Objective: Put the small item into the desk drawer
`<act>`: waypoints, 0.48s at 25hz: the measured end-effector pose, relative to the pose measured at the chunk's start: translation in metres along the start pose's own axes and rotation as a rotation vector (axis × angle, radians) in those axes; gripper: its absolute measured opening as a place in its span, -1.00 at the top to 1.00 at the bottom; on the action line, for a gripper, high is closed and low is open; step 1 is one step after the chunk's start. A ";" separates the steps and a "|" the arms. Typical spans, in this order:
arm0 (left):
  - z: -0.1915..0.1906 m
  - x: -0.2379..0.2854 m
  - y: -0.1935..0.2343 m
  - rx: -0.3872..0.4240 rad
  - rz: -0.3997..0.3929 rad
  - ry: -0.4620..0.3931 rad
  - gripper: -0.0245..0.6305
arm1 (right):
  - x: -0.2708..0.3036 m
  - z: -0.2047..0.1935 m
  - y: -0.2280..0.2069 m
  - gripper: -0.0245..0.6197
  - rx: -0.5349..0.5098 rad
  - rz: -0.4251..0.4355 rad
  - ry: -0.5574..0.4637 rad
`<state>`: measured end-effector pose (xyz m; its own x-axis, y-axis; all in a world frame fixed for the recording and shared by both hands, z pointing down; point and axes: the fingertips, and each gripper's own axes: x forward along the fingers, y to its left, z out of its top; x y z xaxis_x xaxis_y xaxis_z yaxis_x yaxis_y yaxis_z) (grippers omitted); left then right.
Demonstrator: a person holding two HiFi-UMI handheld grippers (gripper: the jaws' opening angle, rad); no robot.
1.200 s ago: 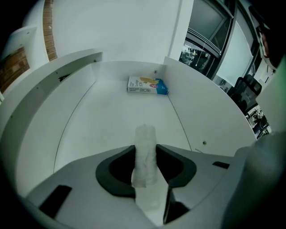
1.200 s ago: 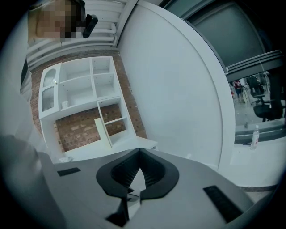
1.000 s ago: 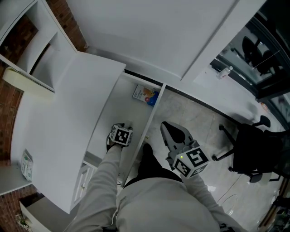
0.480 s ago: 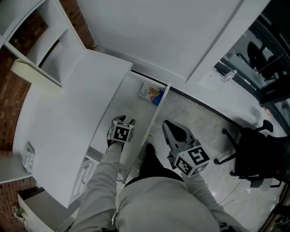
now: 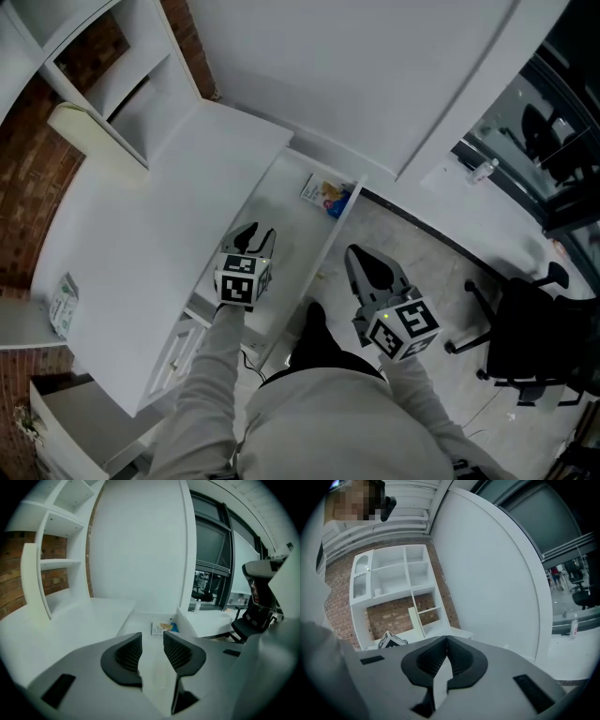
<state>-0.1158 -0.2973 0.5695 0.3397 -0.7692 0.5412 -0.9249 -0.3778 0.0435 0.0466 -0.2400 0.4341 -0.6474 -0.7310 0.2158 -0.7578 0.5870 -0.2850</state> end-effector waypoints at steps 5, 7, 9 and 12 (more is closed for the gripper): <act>0.025 -0.041 0.004 -0.020 0.039 -0.108 0.50 | -0.006 0.003 0.014 0.84 -0.020 0.014 -0.016; 0.032 -0.058 0.004 -0.020 0.050 -0.144 0.52 | -0.008 0.004 0.021 0.84 -0.027 0.021 -0.020; 0.038 -0.074 0.004 -0.023 0.058 -0.179 0.55 | -0.010 0.004 0.029 0.84 -0.034 0.027 -0.024; 0.045 -0.097 0.005 -0.027 0.070 -0.226 0.58 | -0.013 0.005 0.040 0.84 -0.042 0.035 -0.031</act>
<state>-0.1456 -0.2482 0.4792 0.3014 -0.8898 0.3425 -0.9507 -0.3079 0.0368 0.0252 -0.2092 0.4154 -0.6709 -0.7199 0.1776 -0.7382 0.6257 -0.2522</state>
